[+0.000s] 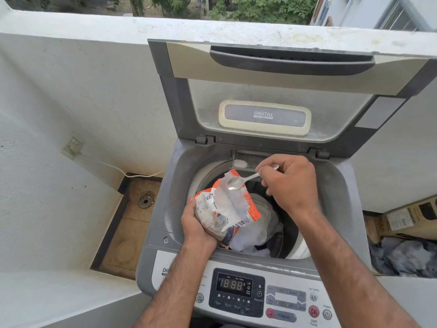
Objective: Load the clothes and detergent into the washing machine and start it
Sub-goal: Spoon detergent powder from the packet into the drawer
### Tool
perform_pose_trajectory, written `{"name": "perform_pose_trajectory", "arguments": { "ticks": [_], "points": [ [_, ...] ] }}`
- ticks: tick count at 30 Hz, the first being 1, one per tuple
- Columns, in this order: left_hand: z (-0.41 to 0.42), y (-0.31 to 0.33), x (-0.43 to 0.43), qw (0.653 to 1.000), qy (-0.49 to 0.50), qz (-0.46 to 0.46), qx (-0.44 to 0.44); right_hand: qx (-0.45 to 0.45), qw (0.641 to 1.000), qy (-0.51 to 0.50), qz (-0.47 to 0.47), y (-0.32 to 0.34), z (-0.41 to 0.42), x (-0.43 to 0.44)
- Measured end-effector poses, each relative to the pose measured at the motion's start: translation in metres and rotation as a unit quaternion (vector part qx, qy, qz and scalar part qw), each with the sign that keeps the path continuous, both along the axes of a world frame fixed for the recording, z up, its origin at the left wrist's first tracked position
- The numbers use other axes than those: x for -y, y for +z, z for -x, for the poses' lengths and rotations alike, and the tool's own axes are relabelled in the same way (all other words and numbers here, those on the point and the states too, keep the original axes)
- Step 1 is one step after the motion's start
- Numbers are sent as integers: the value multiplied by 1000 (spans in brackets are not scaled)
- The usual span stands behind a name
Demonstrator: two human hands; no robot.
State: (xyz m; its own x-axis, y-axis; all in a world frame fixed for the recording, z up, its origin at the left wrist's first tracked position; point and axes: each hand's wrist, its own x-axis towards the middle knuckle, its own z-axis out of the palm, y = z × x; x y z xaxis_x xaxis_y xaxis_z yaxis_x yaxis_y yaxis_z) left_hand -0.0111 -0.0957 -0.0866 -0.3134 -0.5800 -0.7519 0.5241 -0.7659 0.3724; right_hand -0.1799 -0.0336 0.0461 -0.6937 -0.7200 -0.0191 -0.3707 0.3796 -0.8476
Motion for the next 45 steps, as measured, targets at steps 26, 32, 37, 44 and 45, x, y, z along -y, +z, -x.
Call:
{"name": "perform_pose_trajectory", "arguments": {
  "ticks": [26,32,37,44,45],
  "points": [
    [0,12,-5,999,-5,21,-41,-69,993,84,-46,-42,-22,-23],
    [17,40,-17,995,-11,82,-48,156,978,137,-22,-52,-12,-37],
    [43,64,-29,990,-14,101,-95,329,918,221,11,-38,5,-68],
    [80,81,-67,983,-52,117,-128,368,882,285,76,-22,22,-116],
    [85,85,-73,983,-58,116,-129,361,889,271,77,-22,24,-121]
  ]
}}
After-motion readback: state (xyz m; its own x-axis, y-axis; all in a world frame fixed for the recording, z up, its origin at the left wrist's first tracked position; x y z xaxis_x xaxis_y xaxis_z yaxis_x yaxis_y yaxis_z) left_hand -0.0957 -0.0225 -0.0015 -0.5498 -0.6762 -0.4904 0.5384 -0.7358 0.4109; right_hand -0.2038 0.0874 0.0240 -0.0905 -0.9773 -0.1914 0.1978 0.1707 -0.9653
